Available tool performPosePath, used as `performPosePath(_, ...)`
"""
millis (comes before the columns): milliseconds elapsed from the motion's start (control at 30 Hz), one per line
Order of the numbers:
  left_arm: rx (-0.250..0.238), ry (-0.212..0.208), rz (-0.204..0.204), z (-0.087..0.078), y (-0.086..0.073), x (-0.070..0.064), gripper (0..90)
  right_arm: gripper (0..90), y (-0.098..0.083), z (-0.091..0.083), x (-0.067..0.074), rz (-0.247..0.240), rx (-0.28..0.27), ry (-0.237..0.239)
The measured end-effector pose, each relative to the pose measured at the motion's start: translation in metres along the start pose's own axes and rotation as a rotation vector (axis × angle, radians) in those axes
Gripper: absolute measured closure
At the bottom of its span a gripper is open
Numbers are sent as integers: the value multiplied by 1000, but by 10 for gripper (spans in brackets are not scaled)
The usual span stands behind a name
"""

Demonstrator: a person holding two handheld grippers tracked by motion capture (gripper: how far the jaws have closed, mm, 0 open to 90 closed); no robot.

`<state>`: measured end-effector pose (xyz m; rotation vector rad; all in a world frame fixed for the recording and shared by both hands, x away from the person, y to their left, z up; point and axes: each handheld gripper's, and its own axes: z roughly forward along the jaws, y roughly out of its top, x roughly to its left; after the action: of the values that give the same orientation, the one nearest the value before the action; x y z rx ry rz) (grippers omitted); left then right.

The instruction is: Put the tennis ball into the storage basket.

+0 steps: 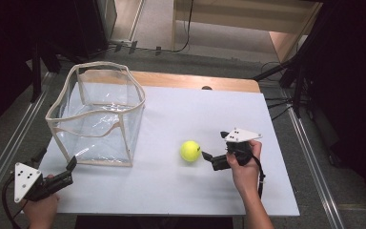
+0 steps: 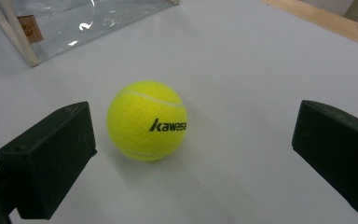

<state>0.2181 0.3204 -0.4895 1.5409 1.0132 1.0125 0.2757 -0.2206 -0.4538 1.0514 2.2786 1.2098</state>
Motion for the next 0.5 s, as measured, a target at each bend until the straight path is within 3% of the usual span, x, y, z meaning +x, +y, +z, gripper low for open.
performPosePath(500, -1, 0, 1, 0, 0, 0, 69, 0, 16, 15, 6, -42, 63, 35)
